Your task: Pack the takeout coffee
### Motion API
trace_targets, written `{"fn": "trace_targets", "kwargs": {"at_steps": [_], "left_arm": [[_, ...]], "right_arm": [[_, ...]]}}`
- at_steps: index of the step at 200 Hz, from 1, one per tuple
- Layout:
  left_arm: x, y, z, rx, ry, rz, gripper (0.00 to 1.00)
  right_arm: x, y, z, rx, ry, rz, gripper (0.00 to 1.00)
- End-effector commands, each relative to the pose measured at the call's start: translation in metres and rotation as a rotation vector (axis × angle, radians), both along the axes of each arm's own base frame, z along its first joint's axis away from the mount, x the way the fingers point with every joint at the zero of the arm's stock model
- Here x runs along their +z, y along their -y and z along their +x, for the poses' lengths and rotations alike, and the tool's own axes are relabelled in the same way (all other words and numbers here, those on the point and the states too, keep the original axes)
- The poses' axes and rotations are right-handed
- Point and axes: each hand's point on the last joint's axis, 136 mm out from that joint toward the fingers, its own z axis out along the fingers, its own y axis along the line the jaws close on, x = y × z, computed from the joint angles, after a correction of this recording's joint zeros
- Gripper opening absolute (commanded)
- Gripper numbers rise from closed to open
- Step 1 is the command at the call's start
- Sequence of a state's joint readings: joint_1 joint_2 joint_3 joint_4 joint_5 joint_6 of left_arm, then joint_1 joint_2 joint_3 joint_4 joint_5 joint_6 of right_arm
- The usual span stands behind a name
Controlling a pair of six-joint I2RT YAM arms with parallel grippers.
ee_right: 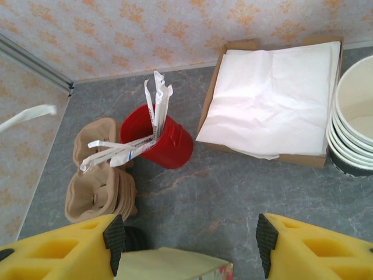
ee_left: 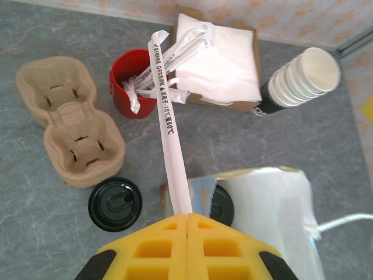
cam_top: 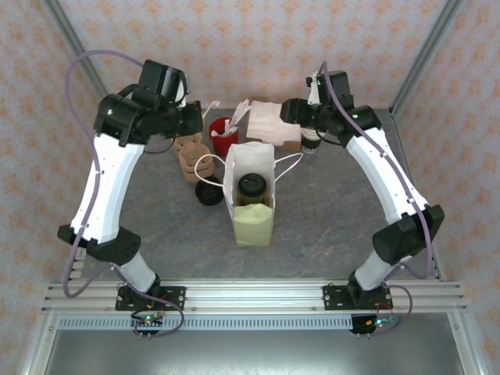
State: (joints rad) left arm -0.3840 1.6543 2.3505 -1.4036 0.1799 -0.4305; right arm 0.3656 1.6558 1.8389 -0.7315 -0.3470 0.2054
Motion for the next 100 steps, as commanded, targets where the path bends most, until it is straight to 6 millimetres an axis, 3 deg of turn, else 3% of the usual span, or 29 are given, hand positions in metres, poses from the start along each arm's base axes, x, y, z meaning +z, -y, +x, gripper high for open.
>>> {"fn": "trace_targets", "kwargs": {"at_steps": [1, 24, 58, 80, 100], "left_arm": [[0.01, 0.004, -0.03, -0.033, -0.021, -0.035, 0.01], [0.029, 0.024, -0.057, -0.142, 0.02, -0.098, 0.01], [0.034, 0.048, -0.095, -0.282, -0.001, -0.115, 0.0], [0.031, 0.049, -0.119, -0.35, 0.006, -0.092, 0.0], [0.02, 0.045, -0.137, -0.388, -0.019, -0.068, 0.0]], "right_arm": [[0.019, 0.003, 0.019, -0.051, 0.061, 0.013, 0.64], [0.013, 0.0, 0.033, -0.064, 0.05, 0.005, 0.63], [0.006, 0.002, 0.051, -0.091, 0.054, -0.036, 0.63], [0.0, 0.008, 0.066, -0.138, 0.071, -0.078, 0.61], [-0.017, 0.007, 0.08, -0.165, 0.05, -0.093, 0.57]]}}
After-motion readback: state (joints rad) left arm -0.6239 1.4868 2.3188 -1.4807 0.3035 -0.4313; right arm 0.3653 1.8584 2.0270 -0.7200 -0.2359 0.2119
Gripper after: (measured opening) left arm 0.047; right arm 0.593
